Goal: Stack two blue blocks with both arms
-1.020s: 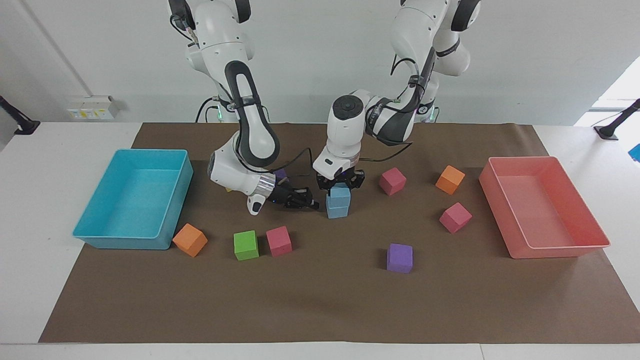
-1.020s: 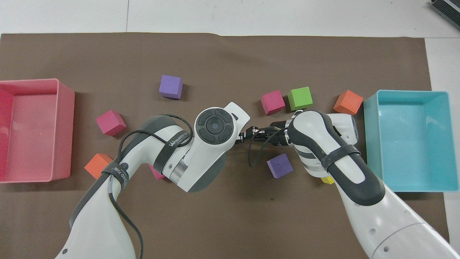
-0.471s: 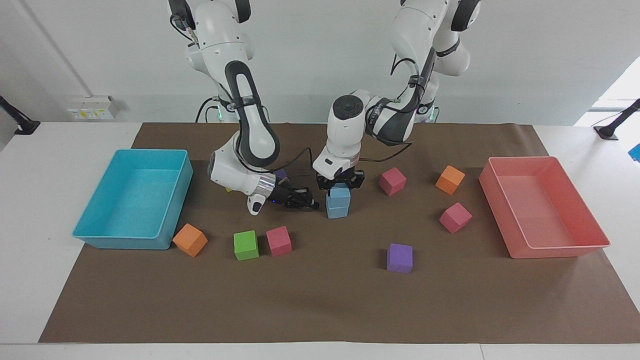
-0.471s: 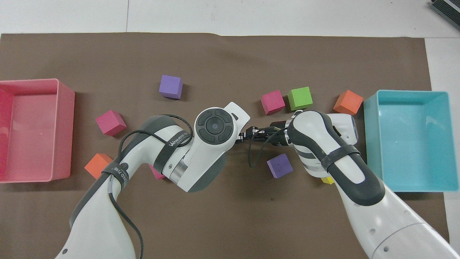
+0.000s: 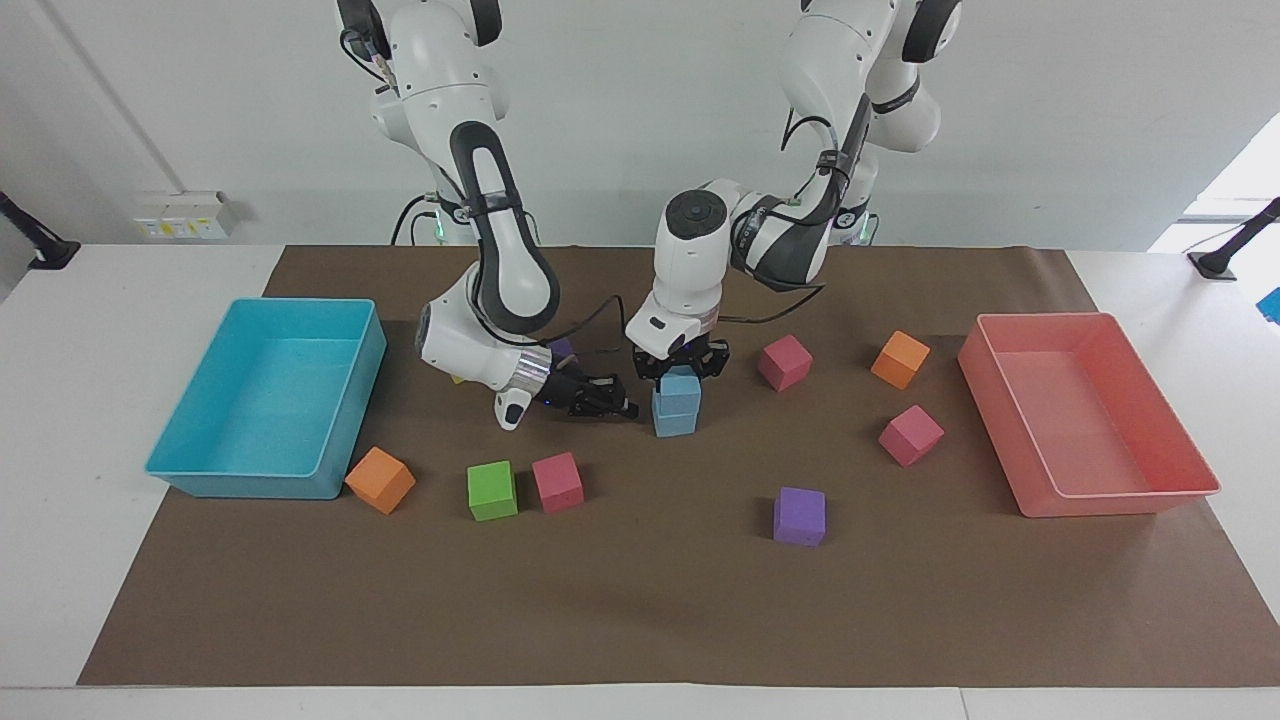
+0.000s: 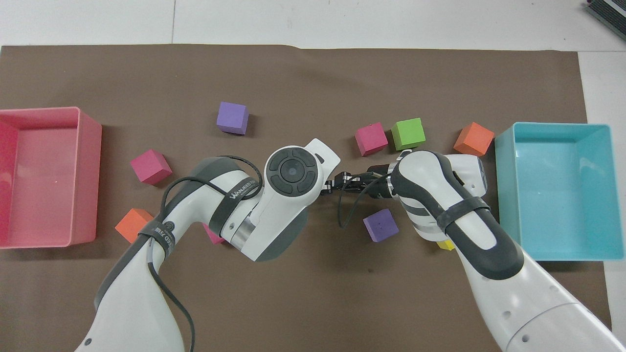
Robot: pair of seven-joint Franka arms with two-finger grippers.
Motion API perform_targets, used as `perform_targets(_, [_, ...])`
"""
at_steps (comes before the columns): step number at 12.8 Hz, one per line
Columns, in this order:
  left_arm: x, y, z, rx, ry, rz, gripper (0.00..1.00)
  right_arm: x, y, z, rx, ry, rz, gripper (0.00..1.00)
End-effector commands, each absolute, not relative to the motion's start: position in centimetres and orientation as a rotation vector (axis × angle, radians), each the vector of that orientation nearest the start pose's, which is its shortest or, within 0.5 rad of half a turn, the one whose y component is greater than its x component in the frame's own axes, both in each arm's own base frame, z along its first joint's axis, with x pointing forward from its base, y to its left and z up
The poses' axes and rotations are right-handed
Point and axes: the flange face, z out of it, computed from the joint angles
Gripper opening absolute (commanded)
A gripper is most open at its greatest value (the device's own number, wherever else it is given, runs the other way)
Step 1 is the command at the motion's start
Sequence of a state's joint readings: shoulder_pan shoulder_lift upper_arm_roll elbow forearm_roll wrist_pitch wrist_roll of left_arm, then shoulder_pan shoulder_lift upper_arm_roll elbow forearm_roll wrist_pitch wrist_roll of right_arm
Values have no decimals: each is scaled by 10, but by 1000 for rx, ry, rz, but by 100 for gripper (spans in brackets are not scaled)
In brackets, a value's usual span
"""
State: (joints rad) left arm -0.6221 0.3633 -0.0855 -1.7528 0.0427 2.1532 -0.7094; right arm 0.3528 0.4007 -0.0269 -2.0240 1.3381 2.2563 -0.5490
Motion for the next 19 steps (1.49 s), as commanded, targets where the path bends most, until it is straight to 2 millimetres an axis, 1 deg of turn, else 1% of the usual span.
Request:
perform_targets(1, [493,-416,374,-3147,4,-87,12,557,216,248,-2192,128,13,0])
perform_targets(5, [495,-417,375,-3160,-4,-106,12,557,216,248,-2193,127,12,0])
perform_targets(7, [496,-415,373,-3165,-7,-110,16,557,216,248,-2193,127,12,0])
perform_targets(10, [496,-415,373,-3166,-11,-111,17,557,216,248,-2192,128,12,0])
perform_targets(12, [495,-417,374,-3167,-6,-111,31,557,216,248,-2192,128,12,0])
perform_targets(13, [495,-416,374,-3168,-18,-103,48,557,216,248,-2192,128,12,0])
perform_targets(14, [494,-416,373,-3166,-35,-99,54,557,216,248,-2193,127,12,0])
perform_targets(15, [494,-416,373,-3167,-42,-101,68,557,216,248,-2192,128,12,0])
perform_targets(17, [494,-416,373,-3167,-43,-98,91,557,216,248,-2193,127,12,0])
perform_targets(18, [494,-416,373,-3167,-43,-98,94,557,216,248,-2193,127,12,0])
perform_targets(19, [494,-416,373,-3169,-45,-98,100,557,216,248,-2193,127,12,0])
